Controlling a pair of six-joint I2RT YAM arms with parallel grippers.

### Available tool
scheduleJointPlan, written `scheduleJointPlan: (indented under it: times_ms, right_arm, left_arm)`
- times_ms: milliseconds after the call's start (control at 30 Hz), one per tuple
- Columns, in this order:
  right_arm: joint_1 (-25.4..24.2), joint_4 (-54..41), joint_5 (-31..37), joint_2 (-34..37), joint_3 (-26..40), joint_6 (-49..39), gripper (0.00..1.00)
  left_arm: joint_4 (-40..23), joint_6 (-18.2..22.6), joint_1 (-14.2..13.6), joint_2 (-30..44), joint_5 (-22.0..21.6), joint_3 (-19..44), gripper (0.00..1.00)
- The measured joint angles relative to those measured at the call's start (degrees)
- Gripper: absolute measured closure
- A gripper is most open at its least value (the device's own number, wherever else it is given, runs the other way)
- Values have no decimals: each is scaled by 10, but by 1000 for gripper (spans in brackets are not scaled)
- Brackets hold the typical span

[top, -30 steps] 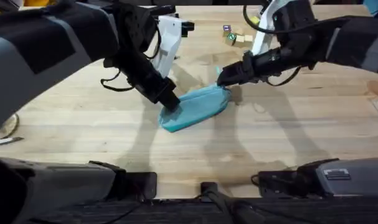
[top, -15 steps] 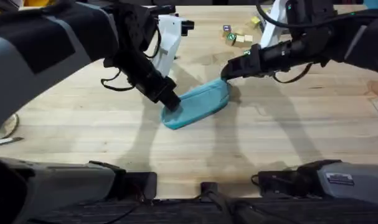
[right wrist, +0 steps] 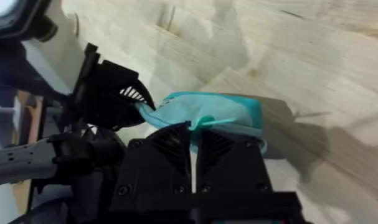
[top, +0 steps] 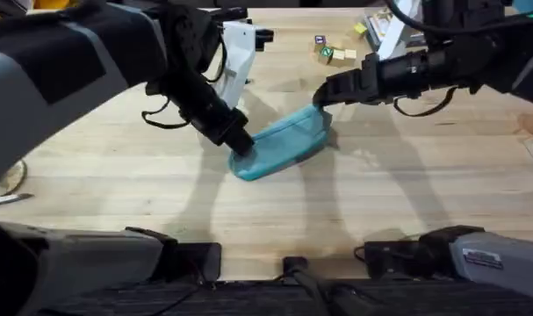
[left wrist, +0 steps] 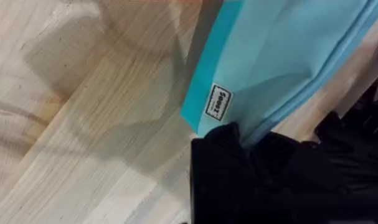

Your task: Unzip the bag, pick up the pens from the table one at a time and place them inside, then zip the bag closed.

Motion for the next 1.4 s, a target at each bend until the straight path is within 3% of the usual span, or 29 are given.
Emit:
scheduleJointPlan:
  times_ms: [233,533,800,1033,1300,1333,1400]
  right_arm:
    - [28,9,-7,-2,3,20,968]
    - [153,73,7,-8,9,21,967]
    - [226,114,12,-15,16,22,968]
    - [262,117,58,-22,18,22,968]
    - [266,117,72,-22,19,22,966]
    - [266,117,72,-22,19,23,953]
    - [265,115,70,-22,19,25,835]
  left_arm:
    - [-7,0,1,0,-13,0,958]
    - [-19,0,5,0,-58,-1,958]
    - [-27,1,5,0,-75,-2,958]
    - [-26,3,5,0,-79,-2,958]
    - [-22,3,5,0,-79,-2,958]
    - [-22,3,5,0,-79,-2,958]
    - [-19,2,5,0,-79,-2,958]
